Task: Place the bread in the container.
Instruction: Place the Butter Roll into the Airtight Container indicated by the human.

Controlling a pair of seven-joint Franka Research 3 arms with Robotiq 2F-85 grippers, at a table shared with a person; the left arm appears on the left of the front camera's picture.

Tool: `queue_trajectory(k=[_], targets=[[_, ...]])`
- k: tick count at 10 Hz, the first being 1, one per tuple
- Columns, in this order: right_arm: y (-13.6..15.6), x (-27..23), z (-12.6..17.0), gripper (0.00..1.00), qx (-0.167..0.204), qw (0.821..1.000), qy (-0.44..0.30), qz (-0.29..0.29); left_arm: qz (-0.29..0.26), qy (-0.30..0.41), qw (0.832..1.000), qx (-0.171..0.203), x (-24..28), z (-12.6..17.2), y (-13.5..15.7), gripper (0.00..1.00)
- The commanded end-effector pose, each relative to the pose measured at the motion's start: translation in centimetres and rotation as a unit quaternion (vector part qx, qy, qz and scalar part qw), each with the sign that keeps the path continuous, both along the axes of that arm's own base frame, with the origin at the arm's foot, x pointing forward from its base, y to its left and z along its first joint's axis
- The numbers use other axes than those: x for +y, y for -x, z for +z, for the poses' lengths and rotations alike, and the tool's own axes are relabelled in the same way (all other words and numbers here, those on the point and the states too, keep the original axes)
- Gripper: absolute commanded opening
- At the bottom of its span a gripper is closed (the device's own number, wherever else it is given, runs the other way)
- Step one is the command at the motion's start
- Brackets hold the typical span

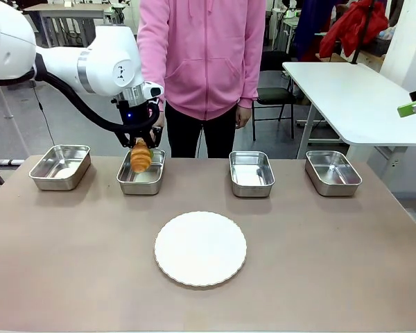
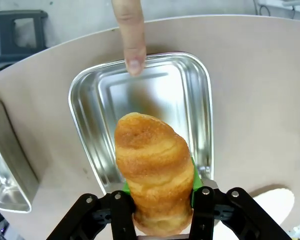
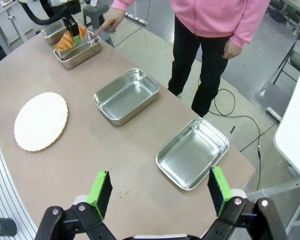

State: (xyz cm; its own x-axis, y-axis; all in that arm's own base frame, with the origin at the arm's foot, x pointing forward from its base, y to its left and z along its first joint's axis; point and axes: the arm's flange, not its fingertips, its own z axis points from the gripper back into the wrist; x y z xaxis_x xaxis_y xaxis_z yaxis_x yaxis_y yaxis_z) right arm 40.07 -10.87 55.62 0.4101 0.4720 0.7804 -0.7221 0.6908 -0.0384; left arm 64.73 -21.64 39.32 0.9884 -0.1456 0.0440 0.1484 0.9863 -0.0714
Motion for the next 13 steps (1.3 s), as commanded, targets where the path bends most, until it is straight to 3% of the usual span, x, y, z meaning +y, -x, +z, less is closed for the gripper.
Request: queue_trajectory(k=[1, 2, 3, 5, 11, 12, 13], targets=[[0.0, 0.0, 0.0, 1.0, -0.011, 1.0, -0.007, 0.008, 0.002, -0.015, 1.0, -0.013, 0.5, 0.1, -0.3, 0.41], [0.0, 0.0, 0.0, 1.0, -0.011, 1.0, -0.007, 0.008, 0.0, -0.013, 1.0, -0.011, 0.4, -0.2, -0.4, 0.41], [0.0, 0.0, 0.0, 1.0, -0.011, 1.0, -0.007, 0.008, -0.002, -0.017, 1.0, -0.016, 0.1, -0.5, -0.5, 0.95], [0.0, 0.0, 0.0, 1.0, -0.011, 1.0, -0.007, 0.008, 0.001, -0.026, 0.999, -0.024, -0.2, -0.5, -0.6, 1.0], [0.0, 0.0, 0.0, 1.0, -0.011, 1.0, -0.007, 0.008, 0.004, -0.029, 0.999, -0.016, -0.4, -0.2, -0.3, 1.0], [0.0, 0.0, 0.0, 1.0, -0.011, 1.0, -0.007, 0.008, -0.004, -0.017, 0.999, -0.031, -0.7, 0.3, 0.1, 1.0], [0.0, 0.0, 0.0, 1.0, -0.011, 1.0, -0.007, 0.008, -0.005, -0.013, 1.0, -0.012, -0.5, -0.5, -0.2, 1.0]])
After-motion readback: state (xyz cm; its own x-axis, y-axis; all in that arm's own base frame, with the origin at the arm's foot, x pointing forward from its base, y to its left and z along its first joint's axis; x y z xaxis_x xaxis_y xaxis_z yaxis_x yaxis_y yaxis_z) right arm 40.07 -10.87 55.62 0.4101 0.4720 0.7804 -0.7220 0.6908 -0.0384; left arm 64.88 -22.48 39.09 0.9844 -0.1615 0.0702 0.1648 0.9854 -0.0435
